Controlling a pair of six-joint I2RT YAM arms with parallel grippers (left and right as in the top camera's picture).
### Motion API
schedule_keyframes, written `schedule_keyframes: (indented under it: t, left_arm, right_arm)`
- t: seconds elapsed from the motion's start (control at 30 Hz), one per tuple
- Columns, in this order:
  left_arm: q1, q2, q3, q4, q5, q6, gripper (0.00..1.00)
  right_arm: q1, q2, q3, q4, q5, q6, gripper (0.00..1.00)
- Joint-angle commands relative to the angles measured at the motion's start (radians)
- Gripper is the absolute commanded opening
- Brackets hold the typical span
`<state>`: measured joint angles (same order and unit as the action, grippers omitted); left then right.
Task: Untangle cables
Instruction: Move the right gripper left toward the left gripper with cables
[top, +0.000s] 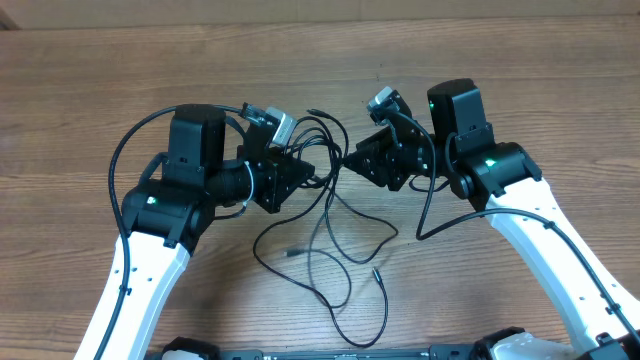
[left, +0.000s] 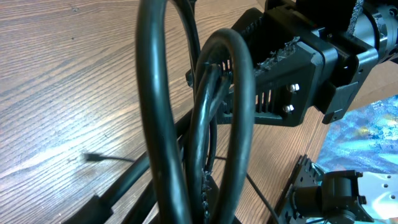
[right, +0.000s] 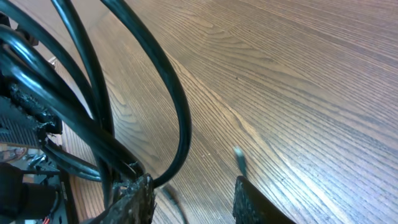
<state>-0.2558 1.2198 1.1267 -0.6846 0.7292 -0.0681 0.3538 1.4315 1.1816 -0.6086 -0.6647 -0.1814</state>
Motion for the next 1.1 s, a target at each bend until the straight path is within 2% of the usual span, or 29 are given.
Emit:
schedule_keyframes:
  t: [0.0, 0.1, 0.3, 0.57, 0.73, 0.97, 1.07]
  left_arm:
    - [-0.006, -0.005, 0.021, 0.000, 0.019, 0.024, 0.04]
    - [-0.006, -0.005, 0.021, -0.012, 0.007, 0.047, 0.04]
    - [-0.006, -0.005, 0.021, -0.079, -0.159, 0.046, 0.04]
    - [-0.006, -0.005, 0.021, -0.082, -0.161, 0.046, 0.04]
    - [-0.006, -0.004, 0.021, -0.075, -0.148, 0.045, 0.04]
    - [-0.006, -0.004, 0.021, -0.049, -0.079, 0.047, 0.04]
    - [-0.006, -0.004, 0.021, -0.059, -0.082, 0.047, 0.04]
  right_arm:
    - [-0.002, -0.008, -0.003, 0.000, 0.006, -0.003, 0.43]
    - [-0.002, -0.008, -0.003, -0.003, -0.064, -0.049, 0.45]
    - [-0.002, -0.008, -0.003, -0.022, -0.096, -0.132, 0.46]
    - [-0.001, -0.008, -0.003, -0.021, -0.105, -0.147, 0.49]
    - [0.000, -0.008, -0.003, 0.002, -0.254, -0.232, 0.50]
    - [0.018, -0.008, -0.003, 0.012, -0.292, -0.378, 0.49]
    - [0.026, -0.008, -0.003, 0.060, -0.295, -0.378, 0.43]
